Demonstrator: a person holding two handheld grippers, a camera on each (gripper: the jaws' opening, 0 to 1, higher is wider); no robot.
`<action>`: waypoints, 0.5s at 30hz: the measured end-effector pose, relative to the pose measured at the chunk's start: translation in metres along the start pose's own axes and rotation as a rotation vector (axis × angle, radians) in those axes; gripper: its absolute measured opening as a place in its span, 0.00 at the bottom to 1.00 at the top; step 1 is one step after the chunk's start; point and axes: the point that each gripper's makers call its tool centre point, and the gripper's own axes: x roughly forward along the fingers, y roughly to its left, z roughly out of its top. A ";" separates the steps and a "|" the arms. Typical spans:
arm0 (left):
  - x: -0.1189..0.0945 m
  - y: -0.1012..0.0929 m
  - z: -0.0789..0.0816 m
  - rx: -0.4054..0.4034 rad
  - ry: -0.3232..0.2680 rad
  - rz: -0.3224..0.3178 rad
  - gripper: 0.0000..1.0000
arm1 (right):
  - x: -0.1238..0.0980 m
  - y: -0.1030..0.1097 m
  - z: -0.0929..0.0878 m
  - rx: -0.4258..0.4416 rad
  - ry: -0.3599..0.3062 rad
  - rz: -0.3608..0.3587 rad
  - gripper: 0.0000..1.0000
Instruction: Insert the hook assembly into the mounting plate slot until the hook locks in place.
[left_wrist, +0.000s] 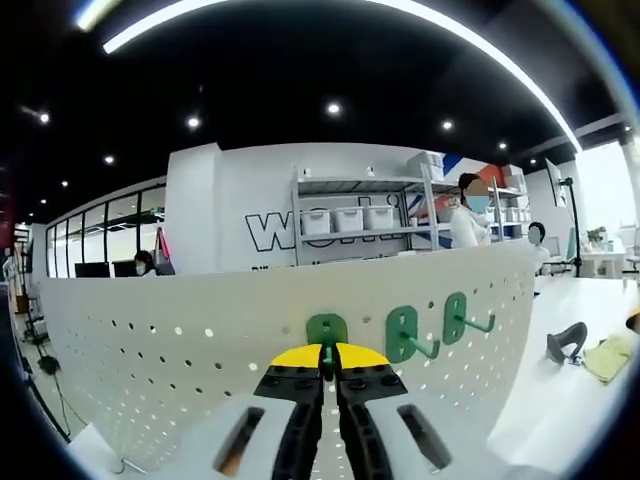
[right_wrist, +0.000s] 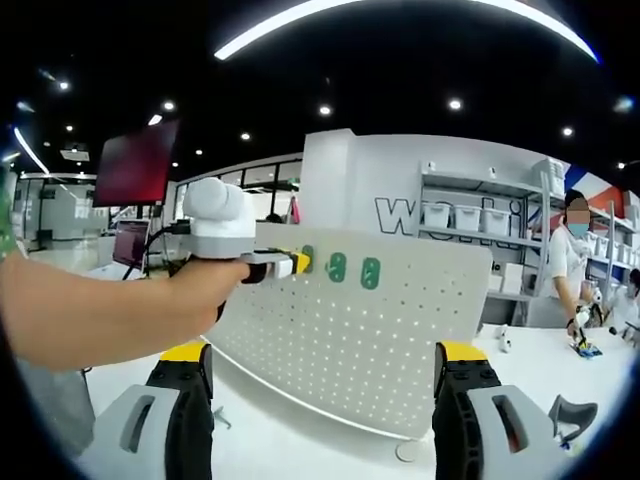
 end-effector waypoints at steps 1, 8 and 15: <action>0.000 0.000 0.000 0.002 0.000 0.001 0.03 | 0.000 0.000 -0.001 0.000 0.001 0.001 0.93; 0.001 0.000 0.000 0.006 0.007 0.004 0.03 | 0.001 0.000 -0.002 0.001 0.004 0.003 0.93; 0.003 0.000 0.000 0.000 0.019 0.017 0.03 | 0.001 0.000 -0.003 0.004 0.004 0.005 0.93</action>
